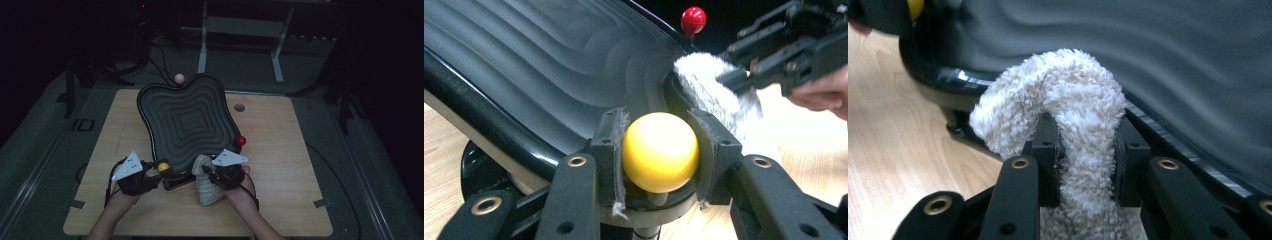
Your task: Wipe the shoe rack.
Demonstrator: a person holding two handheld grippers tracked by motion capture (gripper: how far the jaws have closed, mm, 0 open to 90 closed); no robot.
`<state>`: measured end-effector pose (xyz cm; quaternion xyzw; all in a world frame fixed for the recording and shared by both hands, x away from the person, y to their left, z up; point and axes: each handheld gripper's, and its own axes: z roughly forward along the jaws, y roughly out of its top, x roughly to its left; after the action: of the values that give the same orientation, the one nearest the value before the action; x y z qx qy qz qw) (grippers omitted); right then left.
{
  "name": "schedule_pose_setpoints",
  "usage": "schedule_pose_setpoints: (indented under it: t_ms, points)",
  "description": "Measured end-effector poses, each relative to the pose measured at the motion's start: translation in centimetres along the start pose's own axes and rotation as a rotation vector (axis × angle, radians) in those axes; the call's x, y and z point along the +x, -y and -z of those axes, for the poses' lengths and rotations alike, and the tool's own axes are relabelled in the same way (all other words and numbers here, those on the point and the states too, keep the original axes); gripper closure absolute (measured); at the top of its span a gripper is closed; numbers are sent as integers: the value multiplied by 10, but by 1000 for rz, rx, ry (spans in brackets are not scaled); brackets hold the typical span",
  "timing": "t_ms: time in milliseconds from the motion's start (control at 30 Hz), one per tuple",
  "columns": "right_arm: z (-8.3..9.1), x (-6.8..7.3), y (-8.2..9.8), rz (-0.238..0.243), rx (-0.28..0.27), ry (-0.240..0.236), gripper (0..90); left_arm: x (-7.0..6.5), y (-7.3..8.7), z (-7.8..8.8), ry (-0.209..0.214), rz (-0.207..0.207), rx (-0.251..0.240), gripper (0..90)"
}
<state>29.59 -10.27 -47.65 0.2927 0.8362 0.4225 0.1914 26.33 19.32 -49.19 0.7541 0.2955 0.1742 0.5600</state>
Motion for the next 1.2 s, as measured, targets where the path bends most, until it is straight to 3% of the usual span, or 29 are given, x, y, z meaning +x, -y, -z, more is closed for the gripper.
schedule_pose_setpoints:
  t_ms: [200, 400, 567, 633, 800, 1067, 1100, 1167, 1200]
  points:
    - [-9, -5, 13, -28, 38, 7, 697, 0, 0, 0, 1, 1, -2, 604]
    - [10, -10, 3, -27, -6, 28, 697, 0, 1, 0, 6, 2, -4, 604]
    - [-3, -12, 18, -46, 42, 27, 699, 0, 0, 0, 7, 2, -2, 604]
    - [1, -12, 17, -41, 41, 27, 699, 1, 0, 0, 8, 2, -2, 604]
    - [28, -20, 10, -49, -9, 58, 699, 0, 0, 0, 7, 4, -3, 604]
    - [54, -35, 5, -76, -71, 83, 698, 0, 0, 0, 2, 6, -2, 604]
    - [59, -36, 3, -74, -89, 84, 697, 0, 0, 0, 1, 6, -2, 604]
    - [79, -36, -9, -73, -182, 99, 698, 0, 0, 0, 2, 7, -4, 604]
    - [82, -35, -11, -69, -195, 104, 697, 0, 0, 0, 3, 7, -2, 604]
